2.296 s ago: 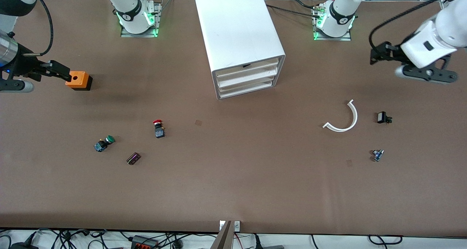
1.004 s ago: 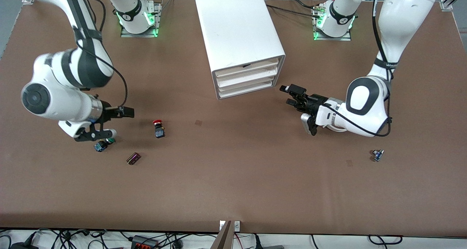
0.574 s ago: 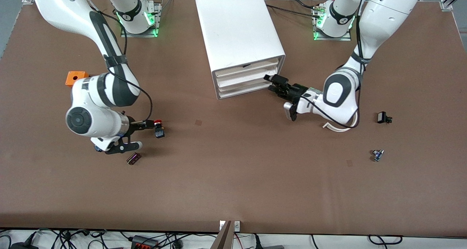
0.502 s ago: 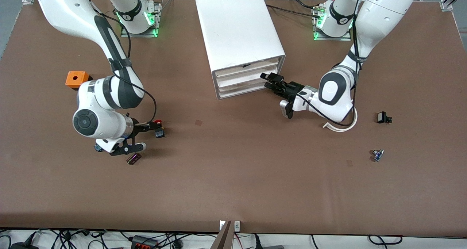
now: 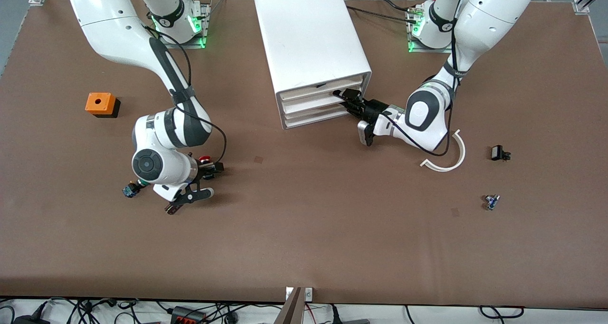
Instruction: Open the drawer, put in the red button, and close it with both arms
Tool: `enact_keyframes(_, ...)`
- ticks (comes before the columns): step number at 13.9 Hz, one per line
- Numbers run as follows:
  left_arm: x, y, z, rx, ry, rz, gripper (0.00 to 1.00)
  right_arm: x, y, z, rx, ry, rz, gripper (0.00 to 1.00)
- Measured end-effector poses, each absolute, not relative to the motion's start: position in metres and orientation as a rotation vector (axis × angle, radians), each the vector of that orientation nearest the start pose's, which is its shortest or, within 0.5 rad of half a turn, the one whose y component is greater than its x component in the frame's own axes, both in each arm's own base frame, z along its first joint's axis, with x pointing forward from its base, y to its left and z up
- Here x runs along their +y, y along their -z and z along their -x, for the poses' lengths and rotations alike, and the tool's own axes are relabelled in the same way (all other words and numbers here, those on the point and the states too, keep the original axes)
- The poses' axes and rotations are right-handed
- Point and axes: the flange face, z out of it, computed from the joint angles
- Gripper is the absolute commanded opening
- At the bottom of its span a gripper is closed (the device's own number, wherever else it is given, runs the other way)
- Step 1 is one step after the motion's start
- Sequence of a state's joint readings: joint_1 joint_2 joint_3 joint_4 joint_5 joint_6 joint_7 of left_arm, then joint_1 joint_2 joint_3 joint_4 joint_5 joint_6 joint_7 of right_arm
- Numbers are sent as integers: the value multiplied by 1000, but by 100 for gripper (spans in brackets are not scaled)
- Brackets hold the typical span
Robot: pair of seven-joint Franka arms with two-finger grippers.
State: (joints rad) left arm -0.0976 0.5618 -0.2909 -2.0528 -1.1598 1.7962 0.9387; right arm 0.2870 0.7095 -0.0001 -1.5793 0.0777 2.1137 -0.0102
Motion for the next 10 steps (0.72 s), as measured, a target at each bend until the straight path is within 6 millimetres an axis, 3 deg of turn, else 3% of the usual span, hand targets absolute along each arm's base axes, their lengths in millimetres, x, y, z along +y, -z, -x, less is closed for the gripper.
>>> enact_keyframes(6,-276,-184,-474,-480,405,-1774,4,194,-188,-646,-463,-339,3065,100)
enact_keyframes(9,-260,-186,-505,-464,340,-1790,5,194,-185,-645,-485,-346,3060,99)
enact_keyframes(10,-253,-186,-519,-465,320,-1791,5,194,-185,-645,-487,-346,3060,89)
